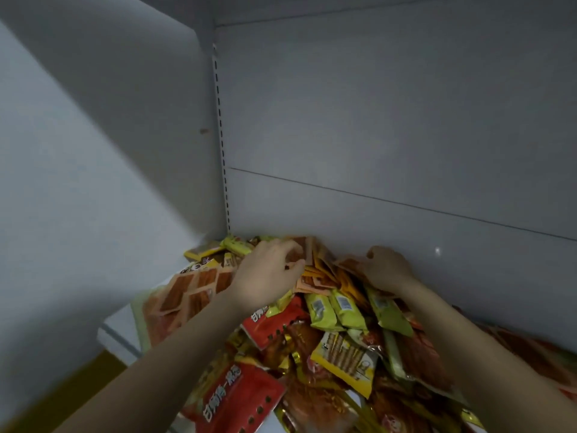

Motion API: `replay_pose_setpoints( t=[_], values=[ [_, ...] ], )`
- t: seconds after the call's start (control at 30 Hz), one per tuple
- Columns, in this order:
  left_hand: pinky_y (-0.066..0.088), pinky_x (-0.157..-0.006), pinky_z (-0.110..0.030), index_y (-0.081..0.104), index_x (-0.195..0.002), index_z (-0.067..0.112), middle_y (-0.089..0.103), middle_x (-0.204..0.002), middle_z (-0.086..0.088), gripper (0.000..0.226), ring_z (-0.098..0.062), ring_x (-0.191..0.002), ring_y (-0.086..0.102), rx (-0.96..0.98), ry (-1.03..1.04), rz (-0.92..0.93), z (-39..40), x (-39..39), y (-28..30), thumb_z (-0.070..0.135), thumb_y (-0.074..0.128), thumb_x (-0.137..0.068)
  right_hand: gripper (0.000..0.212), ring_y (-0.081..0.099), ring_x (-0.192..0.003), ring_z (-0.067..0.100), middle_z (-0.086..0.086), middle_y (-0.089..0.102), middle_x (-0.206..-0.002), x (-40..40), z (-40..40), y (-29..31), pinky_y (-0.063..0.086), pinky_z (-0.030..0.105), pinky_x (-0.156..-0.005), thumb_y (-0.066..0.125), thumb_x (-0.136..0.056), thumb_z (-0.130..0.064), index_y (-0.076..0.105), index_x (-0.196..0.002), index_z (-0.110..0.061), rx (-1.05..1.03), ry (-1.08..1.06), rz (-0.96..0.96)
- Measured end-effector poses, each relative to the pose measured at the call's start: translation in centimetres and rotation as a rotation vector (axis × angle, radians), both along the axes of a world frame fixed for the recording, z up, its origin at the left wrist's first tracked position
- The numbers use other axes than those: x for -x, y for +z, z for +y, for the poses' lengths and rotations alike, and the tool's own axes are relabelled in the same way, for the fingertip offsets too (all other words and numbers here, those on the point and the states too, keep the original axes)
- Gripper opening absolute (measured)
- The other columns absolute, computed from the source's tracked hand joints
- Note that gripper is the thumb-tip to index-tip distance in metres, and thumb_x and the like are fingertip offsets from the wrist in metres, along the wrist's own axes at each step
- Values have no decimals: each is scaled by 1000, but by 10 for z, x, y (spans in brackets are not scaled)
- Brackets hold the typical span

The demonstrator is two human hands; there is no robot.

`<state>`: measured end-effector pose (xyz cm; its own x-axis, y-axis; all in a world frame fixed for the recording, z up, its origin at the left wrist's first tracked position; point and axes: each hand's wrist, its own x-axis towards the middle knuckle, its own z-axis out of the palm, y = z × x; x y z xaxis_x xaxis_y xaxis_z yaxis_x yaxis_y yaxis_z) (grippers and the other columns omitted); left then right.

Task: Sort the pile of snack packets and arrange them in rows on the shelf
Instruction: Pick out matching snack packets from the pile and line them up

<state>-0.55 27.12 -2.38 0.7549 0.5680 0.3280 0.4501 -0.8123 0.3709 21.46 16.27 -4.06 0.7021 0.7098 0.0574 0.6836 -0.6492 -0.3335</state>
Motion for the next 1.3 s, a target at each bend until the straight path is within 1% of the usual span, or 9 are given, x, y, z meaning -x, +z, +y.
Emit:
replay_pose_setpoints(
  t=[0.17, 0.37, 0.47, 0.53, 0.67, 0.8, 0.97, 1.17, 1.3],
  values=[
    [50, -78, -37, 67, -109, 23, 66, -104, -5, 26, -29, -99, 62, 23, -134, -28, 32, -39, 3, 39, 52, -96, 52, 61, -110, 30, 11, 65, -117, -8, 1, 8, 51, 37, -89, 80, -78, -44, 65, -112, -7, 20, -65, 18],
    [47, -86, -36, 66, -119, 27, 66, -109, 0, 27, -27, -105, 60, 61, -228, -30, 38, -69, -6, 37, 53, -97, 47, 60, -104, 27, 8, 62, -110, -12, -8, 9, 46, 34, -81, 85, -74, -28, 59, -108, -8, -62, -109, 103],
    [39, -95, -34, 65, -119, 31, 67, -113, 5, 30, -23, -112, 57, 85, -225, -114, 28, -78, -9, 37, 49, -95, 30, 60, -104, 28, 9, 63, -109, -17, -21, 11, 43, 33, -82, 82, -78, -20, 61, -98, -9, -138, -165, 90],
    [26, -83, -23, 66, -119, 29, 67, -114, 6, 27, -18, -114, 54, 108, -226, -163, 16, -82, -8, 31, 52, -97, 15, 62, -102, 28, 9, 66, -103, -23, -32, 14, 45, 32, -82, 77, -81, -14, 62, -84, -12, -189, -222, 39],
    [45, -92, -37, 70, -102, 27, 70, -102, 7, 24, -21, -99, 64, 315, -309, -323, -3, -96, -5, 34, 51, -88, 16, 62, -94, 23, 0, 62, -86, -33, -50, 24, 39, 26, -73, 77, -83, -19, 63, -82, -14, -289, -253, 72],
    [42, -81, -21, 72, -105, 18, 71, -103, 2, 15, -16, -97, 65, 361, -329, -285, -25, -103, -8, 20, 61, -94, 23, 64, -86, 17, 0, 67, -88, -26, -53, 16, 46, 29, -71, 79, -79, -36, 68, -87, -18, -237, -167, 174],
    [39, -69, -4, 70, -109, 16, 68, -101, 6, 17, -10, -93, 62, 426, -340, -233, -30, -98, -10, 23, 61, -97, 25, 64, -73, 11, -7, 66, -67, -30, -57, 13, 41, 14, -56, 75, -79, -10, 66, -60, -24, -197, -111, 132],
    [50, -93, -34, 55, -129, 18, 65, -111, 2, 36, -17, -103, 64, 569, -216, -256, -27, -95, -1, 34, 61, -97, 20, 64, -74, 24, 11, 65, -77, -24, -70, 34, 57, 37, -67, 65, -86, 5, 64, -73, -10, -556, -176, 279],
    [60, -87, -48, 50, -134, 15, 63, -117, -3, 47, -28, -101, 70, 1057, -248, -452, -43, -97, 14, 42, 63, -97, 12, 64, -70, 23, 15, 64, -82, 2, -60, 56, 59, 34, -66, 59, -92, 6, 61, -85, -3, -832, -102, 584]
  ],
)
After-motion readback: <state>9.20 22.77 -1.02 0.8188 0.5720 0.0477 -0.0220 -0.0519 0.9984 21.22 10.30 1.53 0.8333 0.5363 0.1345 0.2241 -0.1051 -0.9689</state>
